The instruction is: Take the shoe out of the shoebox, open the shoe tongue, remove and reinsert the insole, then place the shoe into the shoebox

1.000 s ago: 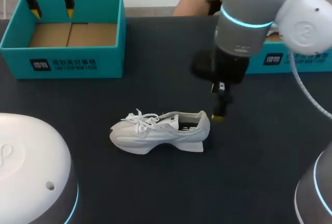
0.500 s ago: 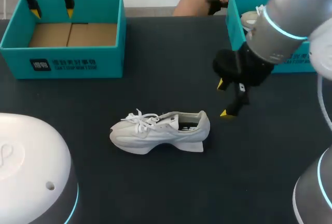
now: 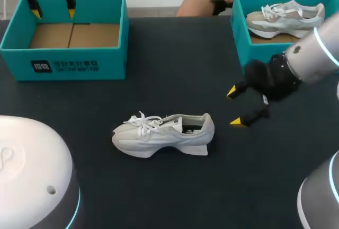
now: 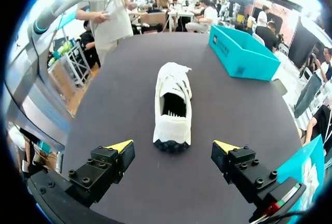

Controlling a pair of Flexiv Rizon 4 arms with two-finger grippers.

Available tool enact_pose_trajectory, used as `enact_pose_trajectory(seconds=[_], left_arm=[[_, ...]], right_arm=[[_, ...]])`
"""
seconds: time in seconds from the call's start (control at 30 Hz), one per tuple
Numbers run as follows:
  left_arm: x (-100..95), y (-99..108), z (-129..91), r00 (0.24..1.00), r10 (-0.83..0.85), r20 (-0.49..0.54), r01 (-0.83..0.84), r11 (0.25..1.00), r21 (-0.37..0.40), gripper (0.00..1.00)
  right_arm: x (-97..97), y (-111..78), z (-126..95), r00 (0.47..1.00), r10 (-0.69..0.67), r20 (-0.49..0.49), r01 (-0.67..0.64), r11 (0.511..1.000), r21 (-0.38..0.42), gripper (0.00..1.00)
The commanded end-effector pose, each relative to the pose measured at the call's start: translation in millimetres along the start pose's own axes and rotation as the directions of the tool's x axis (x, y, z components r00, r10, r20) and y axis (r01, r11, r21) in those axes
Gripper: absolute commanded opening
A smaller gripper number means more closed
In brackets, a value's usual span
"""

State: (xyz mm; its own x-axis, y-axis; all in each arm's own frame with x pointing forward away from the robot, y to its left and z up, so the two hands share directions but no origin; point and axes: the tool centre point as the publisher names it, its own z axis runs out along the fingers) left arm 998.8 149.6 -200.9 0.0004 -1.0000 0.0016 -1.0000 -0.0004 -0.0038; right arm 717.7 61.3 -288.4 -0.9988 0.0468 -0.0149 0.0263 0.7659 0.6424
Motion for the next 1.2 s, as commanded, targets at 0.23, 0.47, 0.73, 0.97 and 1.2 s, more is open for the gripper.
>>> enact_pose_trajectory(seconds=[0.23,0.47,0.73,0.97,1.2], left_arm=[[0.0,0,0,1.0,0.0,0.0,0.0,1.0,-0.001,1.0],[0.0,0,0,1.0,0.0,0.0,0.0,1.0,-0.001,1.0],[0.0,0,0,1.0,0.0,0.0,0.0,1.0,-0.001,1.0],[0.0,0,0,1.0,0.0,0.0,0.0,1.0,-0.001,1.0],[0.0,0,0,1.0,0.0,0.0,0.0,1.0,-0.001,1.0]], right_arm=[[2.5,-4.8,1,1.0,-0.001,0.006,0.003,0.964,-0.266,1.0],[2.5,-4.8,1,1.0,-0.001,0.006,0.003,0.964,-0.266,1.0],[-4.8,-23.1,12,0.996,-0.061,0.059,0.076,0.954,-0.291,1.0],[-8.8,-46.0,38,0.997,-0.042,0.069,0.063,0.944,-0.324,1.0],[-10.4,-62.0,62,0.997,0.001,0.078,0.027,0.932,-0.361,1.0]])
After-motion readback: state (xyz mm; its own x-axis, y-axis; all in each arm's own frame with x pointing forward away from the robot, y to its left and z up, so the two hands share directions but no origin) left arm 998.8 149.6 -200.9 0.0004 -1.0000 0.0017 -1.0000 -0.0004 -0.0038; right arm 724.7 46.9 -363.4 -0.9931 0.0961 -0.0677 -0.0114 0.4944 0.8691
